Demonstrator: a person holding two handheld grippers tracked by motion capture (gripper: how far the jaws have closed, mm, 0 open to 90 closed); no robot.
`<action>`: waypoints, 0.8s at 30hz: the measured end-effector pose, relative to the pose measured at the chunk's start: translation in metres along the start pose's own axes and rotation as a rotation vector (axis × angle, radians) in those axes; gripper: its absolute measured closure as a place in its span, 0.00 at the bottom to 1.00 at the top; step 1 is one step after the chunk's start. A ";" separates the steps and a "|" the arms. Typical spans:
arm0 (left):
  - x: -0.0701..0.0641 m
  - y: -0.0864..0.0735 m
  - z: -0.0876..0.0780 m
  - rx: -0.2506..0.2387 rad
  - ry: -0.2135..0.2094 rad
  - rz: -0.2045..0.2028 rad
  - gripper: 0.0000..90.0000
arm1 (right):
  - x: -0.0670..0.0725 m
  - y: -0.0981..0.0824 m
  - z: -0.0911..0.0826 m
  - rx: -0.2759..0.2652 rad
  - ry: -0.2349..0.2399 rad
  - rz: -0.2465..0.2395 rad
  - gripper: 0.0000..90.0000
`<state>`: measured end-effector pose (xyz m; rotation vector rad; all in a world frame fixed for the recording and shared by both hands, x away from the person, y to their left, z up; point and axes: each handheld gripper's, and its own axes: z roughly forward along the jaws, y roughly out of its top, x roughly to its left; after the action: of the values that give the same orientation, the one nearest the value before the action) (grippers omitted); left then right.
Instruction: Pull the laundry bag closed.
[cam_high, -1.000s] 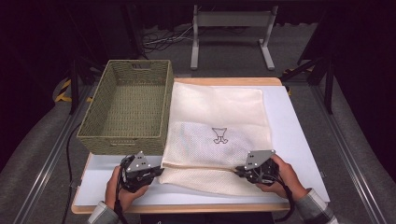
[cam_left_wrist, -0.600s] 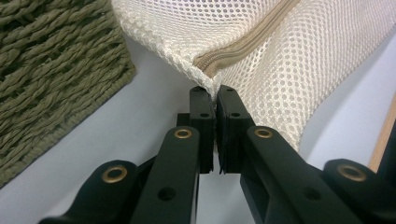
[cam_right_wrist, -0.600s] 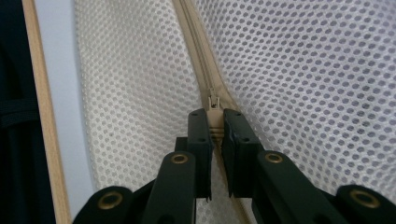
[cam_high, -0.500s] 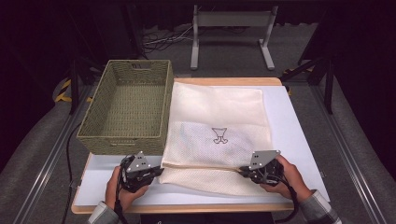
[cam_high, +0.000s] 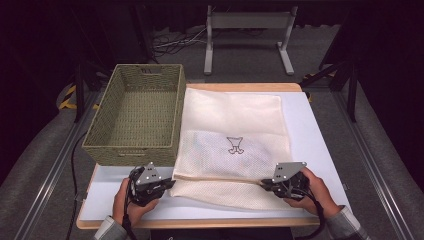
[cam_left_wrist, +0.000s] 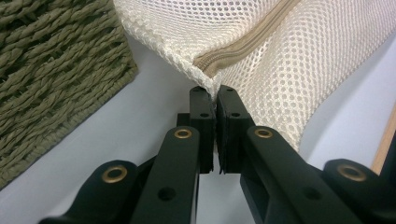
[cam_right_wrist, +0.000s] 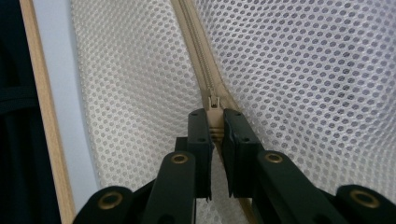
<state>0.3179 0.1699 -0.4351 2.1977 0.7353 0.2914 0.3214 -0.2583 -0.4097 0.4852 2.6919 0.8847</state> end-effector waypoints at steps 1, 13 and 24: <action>0.000 0.000 0.000 0.000 0.000 0.000 0.96 | 0.000 0.000 0.000 0.000 0.000 0.000 0.92; 0.001 0.000 0.000 0.003 -0.002 0.000 0.96 | -0.002 -0.009 -0.007 0.000 -0.007 0.024 0.92; 0.001 0.000 0.001 0.008 -0.003 0.005 0.96 | -0.004 -0.017 -0.012 0.004 -0.012 0.044 0.92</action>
<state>0.3193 0.1701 -0.4354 2.2074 0.7312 0.2881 0.3168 -0.2788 -0.4106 0.5504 2.6824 0.8857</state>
